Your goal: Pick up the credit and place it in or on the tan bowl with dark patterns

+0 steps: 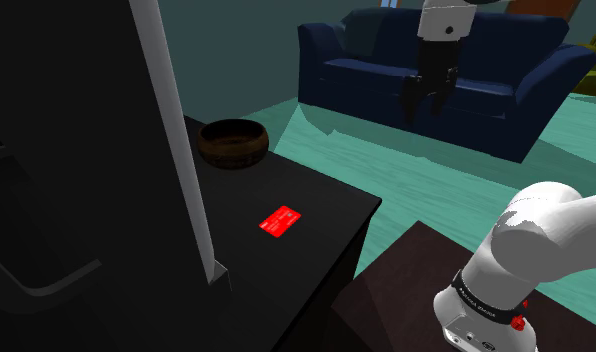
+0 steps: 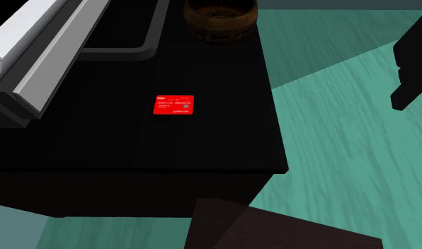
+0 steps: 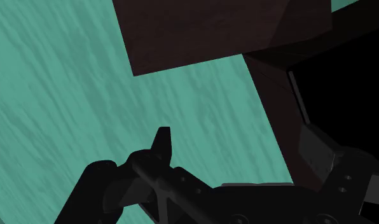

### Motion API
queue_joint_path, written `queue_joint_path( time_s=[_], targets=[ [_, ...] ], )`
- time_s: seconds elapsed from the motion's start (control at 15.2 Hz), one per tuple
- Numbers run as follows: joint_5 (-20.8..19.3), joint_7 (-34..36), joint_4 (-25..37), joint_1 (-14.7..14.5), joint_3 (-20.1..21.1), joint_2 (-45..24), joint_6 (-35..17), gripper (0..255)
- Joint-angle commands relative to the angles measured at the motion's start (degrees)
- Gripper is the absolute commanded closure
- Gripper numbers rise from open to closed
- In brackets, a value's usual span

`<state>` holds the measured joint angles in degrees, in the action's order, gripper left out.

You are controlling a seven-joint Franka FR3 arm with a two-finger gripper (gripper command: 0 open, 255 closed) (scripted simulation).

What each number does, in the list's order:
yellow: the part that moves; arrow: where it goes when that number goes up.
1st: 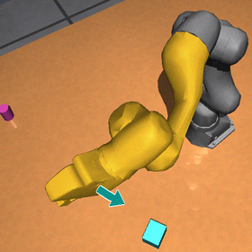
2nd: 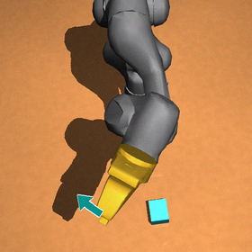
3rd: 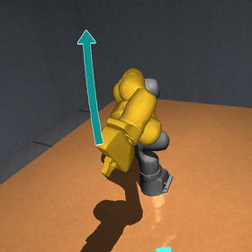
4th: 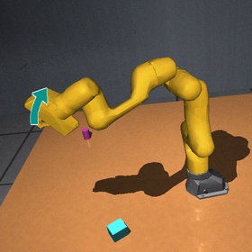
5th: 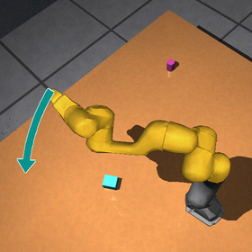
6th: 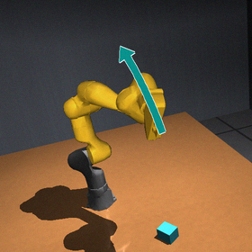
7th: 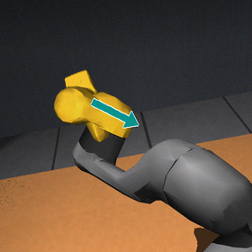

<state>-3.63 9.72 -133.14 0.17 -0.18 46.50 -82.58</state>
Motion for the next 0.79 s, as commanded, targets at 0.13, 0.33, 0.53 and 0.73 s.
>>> queue_joint_path(
  time_s=[0.13, 0.33, 0.53, 0.73],
  targets=[
    [3.37, 5.17, -1.87, 0.46, 1.78, 0.23, -0.13, 0],
    [8.75, 12.87, -4.34, 1.02, 4.56, 0.17, -0.87, 0],
    [14.41, 20.47, -6.40, 1.39, 7.45, -0.45, -2.33, 0],
    [20.21, 27.89, -8.02, 1.58, 10.40, -1.68, -4.56, 0]
  ],
)
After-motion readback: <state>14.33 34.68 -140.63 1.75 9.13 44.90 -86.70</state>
